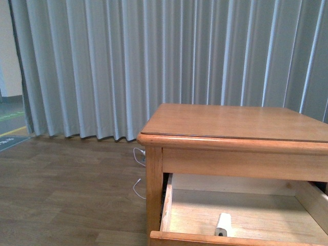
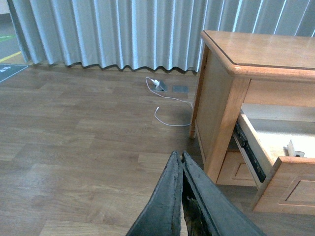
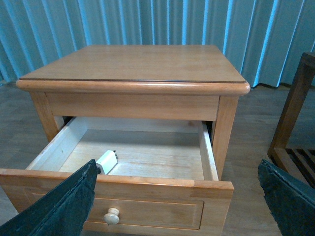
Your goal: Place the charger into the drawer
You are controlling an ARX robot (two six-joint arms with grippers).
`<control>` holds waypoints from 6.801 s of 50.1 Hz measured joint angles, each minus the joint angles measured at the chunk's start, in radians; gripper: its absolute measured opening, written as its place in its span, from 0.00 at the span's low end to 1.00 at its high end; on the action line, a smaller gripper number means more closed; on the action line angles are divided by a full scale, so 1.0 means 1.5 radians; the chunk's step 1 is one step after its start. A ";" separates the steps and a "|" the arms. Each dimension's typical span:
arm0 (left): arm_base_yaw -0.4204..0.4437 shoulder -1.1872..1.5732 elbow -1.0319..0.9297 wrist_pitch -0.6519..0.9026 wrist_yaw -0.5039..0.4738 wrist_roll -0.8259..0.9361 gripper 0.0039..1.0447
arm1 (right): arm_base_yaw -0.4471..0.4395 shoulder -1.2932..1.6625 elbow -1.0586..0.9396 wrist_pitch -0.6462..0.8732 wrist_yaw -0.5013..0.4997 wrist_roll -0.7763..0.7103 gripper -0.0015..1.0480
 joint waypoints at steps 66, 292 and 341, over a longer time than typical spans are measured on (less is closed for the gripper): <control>0.036 -0.164 -0.064 -0.095 0.015 0.002 0.88 | 0.108 0.147 0.070 -0.160 0.110 0.067 0.92; 0.036 -0.164 -0.064 -0.095 0.015 0.003 0.95 | -0.001 -0.016 -0.020 0.003 0.000 0.002 0.01; 0.036 -0.164 -0.064 -0.095 0.014 0.003 0.95 | -0.001 -0.077 -0.093 0.016 0.000 0.000 0.02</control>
